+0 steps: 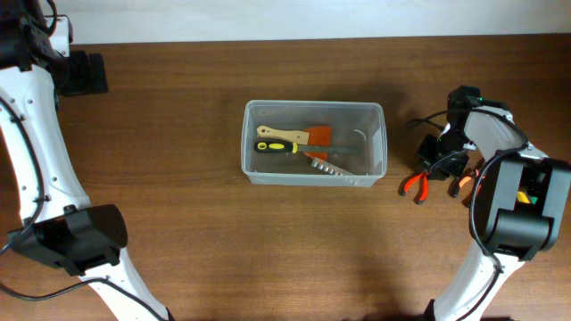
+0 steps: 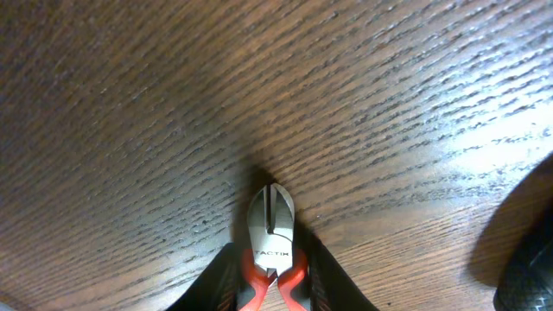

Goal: Pack container
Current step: 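Lift the red-handled cutters with the right gripper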

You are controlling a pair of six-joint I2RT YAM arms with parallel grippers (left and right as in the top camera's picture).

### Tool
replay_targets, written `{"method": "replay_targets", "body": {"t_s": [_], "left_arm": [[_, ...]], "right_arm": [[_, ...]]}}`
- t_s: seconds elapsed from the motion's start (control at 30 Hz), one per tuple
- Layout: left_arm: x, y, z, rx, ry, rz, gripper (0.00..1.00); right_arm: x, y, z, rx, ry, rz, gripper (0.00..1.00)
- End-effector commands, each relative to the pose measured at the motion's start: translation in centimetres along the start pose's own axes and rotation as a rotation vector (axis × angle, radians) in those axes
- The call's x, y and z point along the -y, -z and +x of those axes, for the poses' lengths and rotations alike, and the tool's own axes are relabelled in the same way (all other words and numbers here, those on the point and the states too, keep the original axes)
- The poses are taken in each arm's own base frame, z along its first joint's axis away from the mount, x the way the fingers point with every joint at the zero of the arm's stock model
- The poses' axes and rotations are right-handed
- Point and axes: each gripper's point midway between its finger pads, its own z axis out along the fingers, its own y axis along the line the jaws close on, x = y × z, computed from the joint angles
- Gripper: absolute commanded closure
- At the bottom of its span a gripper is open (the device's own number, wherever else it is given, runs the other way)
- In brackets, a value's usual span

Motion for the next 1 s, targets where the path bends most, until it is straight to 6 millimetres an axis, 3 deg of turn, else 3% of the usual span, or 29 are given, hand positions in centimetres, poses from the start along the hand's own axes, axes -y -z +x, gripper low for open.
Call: {"method": "replay_targets", "body": {"t_s": [0.0, 0.27, 0.47, 0.73, 0.97], "left_arm": [[0.2, -0.3, 0.1, -0.006, 0.015, 0.016, 0.01], [0.2, -0.3, 0.1, -0.006, 0.015, 0.016, 0.01], [0.2, -0.3, 0.1, -0.006, 0.015, 0.016, 0.01], [0.2, -0.3, 0.1, -0.006, 0.015, 0.016, 0.01], [0.2, -0.3, 0.1, -0.006, 0.015, 0.016, 0.01]], "right_arm": [[0.6, -2.4, 1.2, -0.073, -0.012, 0.021, 0.80], [0.5, -2.4, 0.9, -0.058, -0.010, 0.015, 0.82], [0.4, -2.4, 0.7, -0.054, -0.010, 0.013, 0.94], [0.5, -2.3, 0.6, -0.050, -0.007, 0.015, 0.93], [1.2, 0.0, -0.7, -0.012, 0.004, 0.090, 0.93]]}}
